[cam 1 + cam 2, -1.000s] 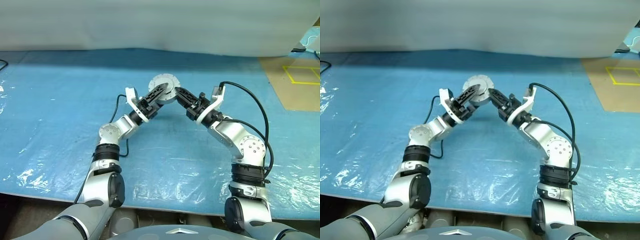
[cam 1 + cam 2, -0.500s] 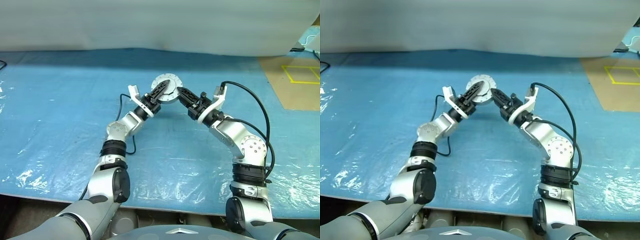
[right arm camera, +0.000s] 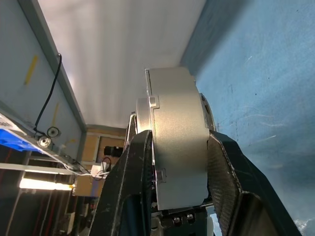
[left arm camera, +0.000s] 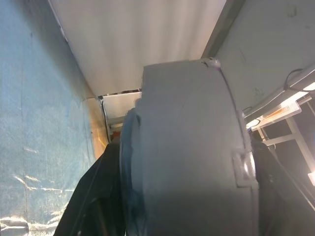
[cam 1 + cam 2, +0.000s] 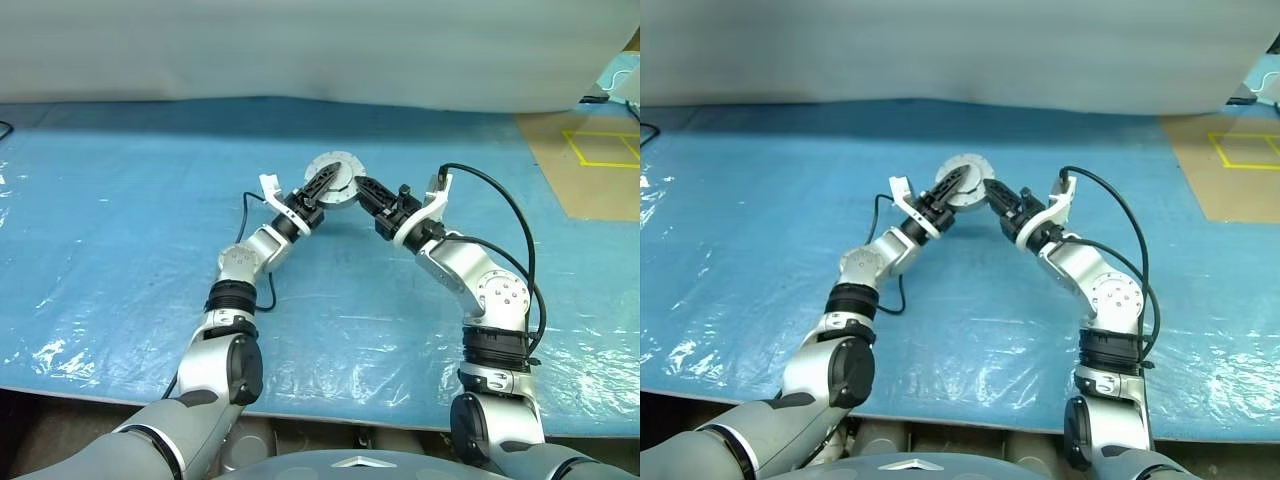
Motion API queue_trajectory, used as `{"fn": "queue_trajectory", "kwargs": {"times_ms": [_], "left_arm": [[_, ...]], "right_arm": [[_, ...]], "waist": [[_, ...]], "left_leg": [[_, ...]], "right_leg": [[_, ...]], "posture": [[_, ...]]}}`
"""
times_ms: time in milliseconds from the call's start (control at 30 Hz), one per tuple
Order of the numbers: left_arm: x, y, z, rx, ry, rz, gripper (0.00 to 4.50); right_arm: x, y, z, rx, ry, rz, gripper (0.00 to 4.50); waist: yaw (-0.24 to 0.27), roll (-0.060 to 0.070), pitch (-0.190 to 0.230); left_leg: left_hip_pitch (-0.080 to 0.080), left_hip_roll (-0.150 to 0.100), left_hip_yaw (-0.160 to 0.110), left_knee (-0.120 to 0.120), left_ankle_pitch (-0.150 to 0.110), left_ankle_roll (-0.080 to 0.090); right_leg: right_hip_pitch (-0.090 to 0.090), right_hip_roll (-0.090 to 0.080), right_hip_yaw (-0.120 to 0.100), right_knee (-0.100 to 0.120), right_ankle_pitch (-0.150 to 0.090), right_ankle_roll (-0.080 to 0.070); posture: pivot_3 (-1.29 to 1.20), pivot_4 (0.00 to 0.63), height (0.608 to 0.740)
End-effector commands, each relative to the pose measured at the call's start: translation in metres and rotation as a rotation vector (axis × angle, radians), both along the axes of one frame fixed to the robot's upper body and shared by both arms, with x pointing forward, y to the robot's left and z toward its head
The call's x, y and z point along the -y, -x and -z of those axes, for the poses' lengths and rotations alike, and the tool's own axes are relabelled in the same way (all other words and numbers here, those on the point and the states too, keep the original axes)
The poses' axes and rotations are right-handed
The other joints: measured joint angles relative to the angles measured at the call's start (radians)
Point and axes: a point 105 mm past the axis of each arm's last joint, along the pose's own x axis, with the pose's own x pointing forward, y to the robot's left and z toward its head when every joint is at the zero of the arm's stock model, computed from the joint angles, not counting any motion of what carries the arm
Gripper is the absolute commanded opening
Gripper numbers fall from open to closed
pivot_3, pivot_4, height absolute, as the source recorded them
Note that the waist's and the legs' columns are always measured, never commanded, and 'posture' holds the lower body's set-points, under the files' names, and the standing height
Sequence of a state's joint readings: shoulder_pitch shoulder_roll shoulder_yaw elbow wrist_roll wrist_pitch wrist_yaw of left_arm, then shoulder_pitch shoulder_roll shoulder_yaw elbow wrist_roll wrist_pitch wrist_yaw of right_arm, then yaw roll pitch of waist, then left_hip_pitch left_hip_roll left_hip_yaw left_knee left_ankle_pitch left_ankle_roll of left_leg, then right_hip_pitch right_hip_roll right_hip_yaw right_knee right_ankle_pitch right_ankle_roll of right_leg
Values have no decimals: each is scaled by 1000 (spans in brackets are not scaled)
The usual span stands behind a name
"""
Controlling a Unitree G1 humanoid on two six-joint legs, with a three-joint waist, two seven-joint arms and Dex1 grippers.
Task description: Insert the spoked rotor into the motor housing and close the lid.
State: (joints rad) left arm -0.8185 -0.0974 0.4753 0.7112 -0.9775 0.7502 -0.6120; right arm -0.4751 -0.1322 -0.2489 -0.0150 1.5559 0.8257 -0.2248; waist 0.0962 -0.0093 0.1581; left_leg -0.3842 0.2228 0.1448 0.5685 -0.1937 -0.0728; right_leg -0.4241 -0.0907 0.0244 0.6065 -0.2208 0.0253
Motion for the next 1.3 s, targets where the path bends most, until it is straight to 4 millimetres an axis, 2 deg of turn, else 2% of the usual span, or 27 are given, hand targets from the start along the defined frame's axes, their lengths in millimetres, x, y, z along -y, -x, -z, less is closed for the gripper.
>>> {"fn": "queue_trajectory", "kwargs": {"times_ms": [33, 100, 300, 367, 400, 533, 700, 833, 1033, 1067, 1100, 1200, 1300], "left_arm": [[-10, -5, -19, 54, 12, -47, 2486], [-16, -10, -23, 62, 6, -85, 2486], [-48, -21, -53, 150, 37, -192, 2486], [-64, -28, -57, 158, 15, -265, 2486], [-79, -34, -58, 155, -13, -339, 2486], [-144, -54, -48, 82, -157, -632, 2486], [-191, -60, -23, -27, -317, -811, 2486], [-199, -59, 0, -99, -406, -849, 2486], [-190, -56, 35, -190, -497, -827, 2486], [-190, -56, 39, -201, -505, -826, 3153], [-191, -55, 41, -207, -512, -825, 3360], [-204, -51, 51, -267, -580, -860, 4406], [-229, -46, 52, -300, -605, -922, 4458]], "right_arm": [[-9, 9, -37, 165, -33, -50, 2878], [-12, 9, -34, 151, -21, -67, 3565], [-12, 7, -28, 124, -5, -78, 3565], [-9, 4, -25, 117, 11, -57, 3565], [-7, 3, -23, 115, 31, -42, 3565], [2, 1, -17, 135, 127, 3, 3565], [8, 1, -13, 186, 252, 23, 3565], [11, -2, -15, 217, 278, 37, 3565], [7, -6, -14, 229, 313, 36, 3565], [7, -6, -12, 224, 317, 39, 3606], [7, -6, -11, 218, 320, 42, 3606], [7, -6, -5, 205, 335, 48, 3606], [7, -5, -2, 202, 347, 49, 3606]], "waist": [[0, 0, 0], [1, 0, 0], [0, 0, 0], [1, 0, 0], [2, 0, 0], [-2, 0, 0], [5, -1, 1], [24, -2, 1], [31, -2, 1], [30, -2, 1], [30, -2, 1], [26, -2, 1], [16, -2, 1]], "left_leg": [[0, 0, 0, 0, 0, 0], [0, 0, 0, 0, 0, 0], [0, 0, -1, 1, 0, 0], [-1, 0, -1, 1, 0, 0], [-1, 0, -1, 1, 0, 0], [-1, 0, -1, 1, 0, 0], [-2, 0, -2, 1, 0, 0], [-8, 0, -7, 3, 0, 0], [-14, 1, -15, 10, 0, 0], [-15, 1, -17, 11, 0, 0], [-15, 1, -19, 12, 0, 0], [-12, 1, -20, 13, 0, 0], [-5, 1, -20, 12, 0, 0]], "right_leg": [[0, 0, 0, 0, 0, 0], [0, 0, 0, 0, 0, 0], [0, 0, 0, 0, 0, 0], [0, 0, 0, 0, 0, 0], [0, 0, 0, 0, 0, 0], [0, 0, 0, 0, 1, 1], [0, 1, -2, -1, 1, 1], [0, 0, -7, -1, 1, 1], [0, -1, -14, 0, 1, 1], [0, -1, -15, 1, 1, 1], [1, -1, -16, 2, 1, 0], [4, -1, -17, 2, 1, 0], [9, -1, -17, 2, 1, 0]], "posture": [[0, 150, 740], [0, 150, 740], [0, 150, 740], [0, 150, 740], [0, 150, 740], [0, 150, 740], [0, 150, 740], [0, 150, 740], [0, 150, 740], [0, 150, 740], [0, 150, 740], [0, 150, 740], [0, 150, 740]]}}
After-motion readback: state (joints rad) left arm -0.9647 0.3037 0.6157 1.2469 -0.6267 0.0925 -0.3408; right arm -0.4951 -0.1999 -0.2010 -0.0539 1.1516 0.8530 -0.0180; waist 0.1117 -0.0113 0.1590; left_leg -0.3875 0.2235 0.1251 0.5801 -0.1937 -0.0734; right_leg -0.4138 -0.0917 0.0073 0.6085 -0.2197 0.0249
